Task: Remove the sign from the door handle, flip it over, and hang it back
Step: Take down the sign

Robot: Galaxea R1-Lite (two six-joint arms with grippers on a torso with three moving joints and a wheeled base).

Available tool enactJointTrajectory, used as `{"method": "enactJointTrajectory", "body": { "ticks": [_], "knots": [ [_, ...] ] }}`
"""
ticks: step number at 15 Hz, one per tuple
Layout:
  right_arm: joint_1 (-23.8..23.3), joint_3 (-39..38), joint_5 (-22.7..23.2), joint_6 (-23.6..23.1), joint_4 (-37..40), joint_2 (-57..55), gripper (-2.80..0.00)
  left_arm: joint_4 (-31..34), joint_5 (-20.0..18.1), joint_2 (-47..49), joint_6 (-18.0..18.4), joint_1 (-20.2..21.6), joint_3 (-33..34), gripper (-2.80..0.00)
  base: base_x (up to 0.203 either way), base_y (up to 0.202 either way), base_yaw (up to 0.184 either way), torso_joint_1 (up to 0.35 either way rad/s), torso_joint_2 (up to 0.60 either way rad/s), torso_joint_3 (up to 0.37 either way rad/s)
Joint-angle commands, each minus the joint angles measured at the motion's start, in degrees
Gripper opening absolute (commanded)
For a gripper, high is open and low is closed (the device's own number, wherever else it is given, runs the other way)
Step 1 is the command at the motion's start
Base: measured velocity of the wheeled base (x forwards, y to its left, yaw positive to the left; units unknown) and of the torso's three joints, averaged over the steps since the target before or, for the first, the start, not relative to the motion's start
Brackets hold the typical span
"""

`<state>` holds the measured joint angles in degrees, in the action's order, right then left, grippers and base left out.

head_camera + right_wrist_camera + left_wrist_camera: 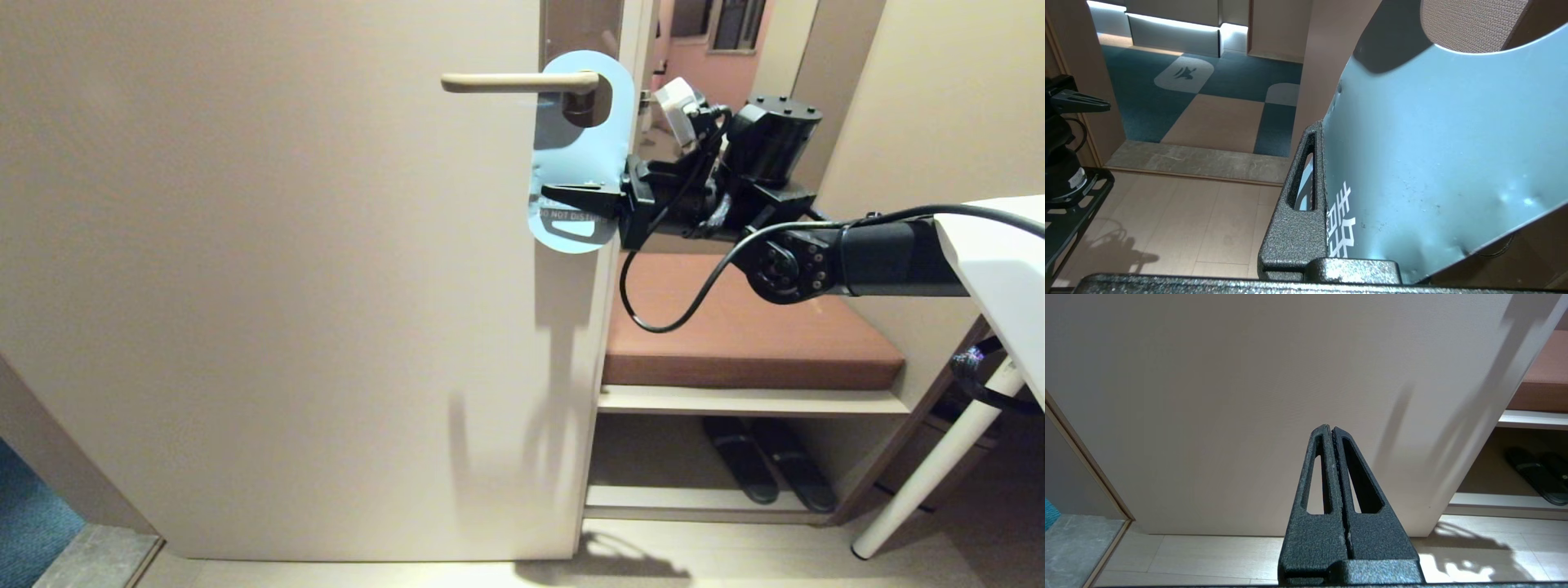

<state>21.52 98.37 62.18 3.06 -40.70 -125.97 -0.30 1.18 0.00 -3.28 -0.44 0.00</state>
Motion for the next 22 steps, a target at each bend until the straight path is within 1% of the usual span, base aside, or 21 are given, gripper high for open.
{"method": "enactJointTrajectory", "body": {
  "ticks": [1, 12, 15, 18, 22],
  "knots": [
    [0.02, -0.02, 0.31, -0.07, -0.25, 0.02, -2.8, -0.05, 0.04, 0.0, -0.06, 0.0, 0.0, -2.8, 0.0, 0.0, 0.0, 0.0, 0.0, 0.0],
    [0.02, -1.26, 0.3, -1.57, -0.34, 1.78, -2.8, -0.05, 0.05, 0.0, -0.06, 0.0, 0.0, -2.8, 0.0, 0.0, 0.0, 0.0, 0.0, 0.0],
    [0.02, -4.31, 0.31, -2.14, -0.34, 3.23, -2.8, -0.05, 0.0, 0.0, -0.06, 0.0, 0.0, -2.8, 0.0, 0.0, 0.0, 0.0, 0.0, 0.0],
    [0.02, -7.41, 0.23, -4.2, -0.34, 4.43, -2.8, -0.05, 0.05, 0.0, -0.06, 0.0, 0.0, -2.8, 0.0, 0.0, 0.0, 0.0, 0.0, 0.0],
    [0.1, -7.57, -0.29, -4.63, -0.34, 4.68, -2.8, -0.05, 0.05, 0.0, -0.06, 0.0, 0.0, -2.8, 0.0, 0.0, 0.0, 0.0, 0.0, 0.0]
  ]
}}
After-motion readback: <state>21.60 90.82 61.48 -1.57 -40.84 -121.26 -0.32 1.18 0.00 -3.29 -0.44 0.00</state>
